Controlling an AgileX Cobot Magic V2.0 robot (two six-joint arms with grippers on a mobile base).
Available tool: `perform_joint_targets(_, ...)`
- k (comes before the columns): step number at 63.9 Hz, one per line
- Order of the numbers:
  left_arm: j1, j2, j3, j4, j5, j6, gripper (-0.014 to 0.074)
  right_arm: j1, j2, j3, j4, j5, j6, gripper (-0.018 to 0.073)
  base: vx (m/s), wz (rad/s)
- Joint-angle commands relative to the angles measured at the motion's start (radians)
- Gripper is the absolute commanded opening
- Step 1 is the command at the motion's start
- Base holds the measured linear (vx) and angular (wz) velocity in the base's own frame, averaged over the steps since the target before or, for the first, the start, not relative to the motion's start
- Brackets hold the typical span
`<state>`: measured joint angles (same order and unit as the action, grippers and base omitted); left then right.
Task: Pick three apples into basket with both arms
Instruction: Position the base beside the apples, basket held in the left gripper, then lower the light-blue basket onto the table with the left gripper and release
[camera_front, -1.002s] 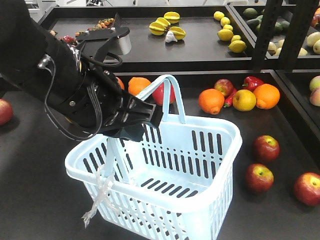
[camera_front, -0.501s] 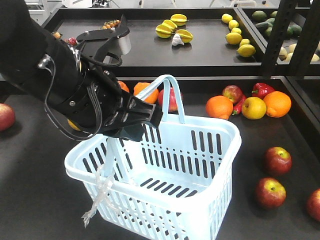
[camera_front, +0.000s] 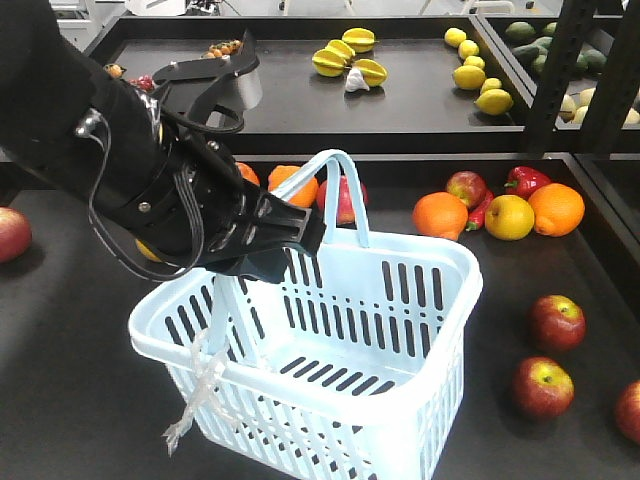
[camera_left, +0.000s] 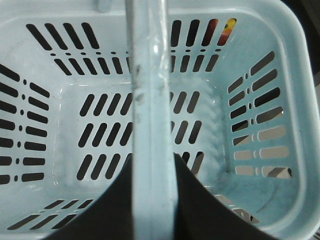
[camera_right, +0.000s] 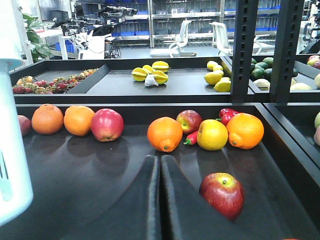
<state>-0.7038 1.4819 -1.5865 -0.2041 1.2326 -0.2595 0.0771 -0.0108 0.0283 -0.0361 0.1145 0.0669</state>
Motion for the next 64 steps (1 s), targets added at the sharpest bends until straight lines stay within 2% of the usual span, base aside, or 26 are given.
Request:
perform_joint_targets(1,-0.006,-0.044,-0.028,-0.022,-0.054,-0.007,-0.0008,-0.007,-0.01,0.015,-0.007,-0.067,-0.001,-0.0004,0.0,0.0)
perform_joint_targets(44,-0.006,-0.044,-0.028,-0.022,-0.054,-0.007,-0.0008,-0.007,-0.01,0.015,-0.007,-0.067,-0.001,-0.0004,0.0,0.0)
perform_joint_targets(51,-0.006,-0.042,-0.028,-0.017,-0.088,-0.002,-0.0008,-0.007,-0.01,0.015,-0.007,-0.067,-0.001,-0.0004,0.0,0.0)
perform_joint_targets(57,-0.006,-0.042,-0.028,0.031,-0.112,0.069,-0.0008,-0.007,-0.01,0.015,-0.007,-0.067,-0.001,-0.0004,0.0,0.0)
perform_joint_targets(64,-0.006,-0.042,-0.028,0.126,-0.119,0.228,-0.0008,-0.007,-0.01,0.015,-0.007,-0.067,-0.001,-0.0004,0.0,0.0)
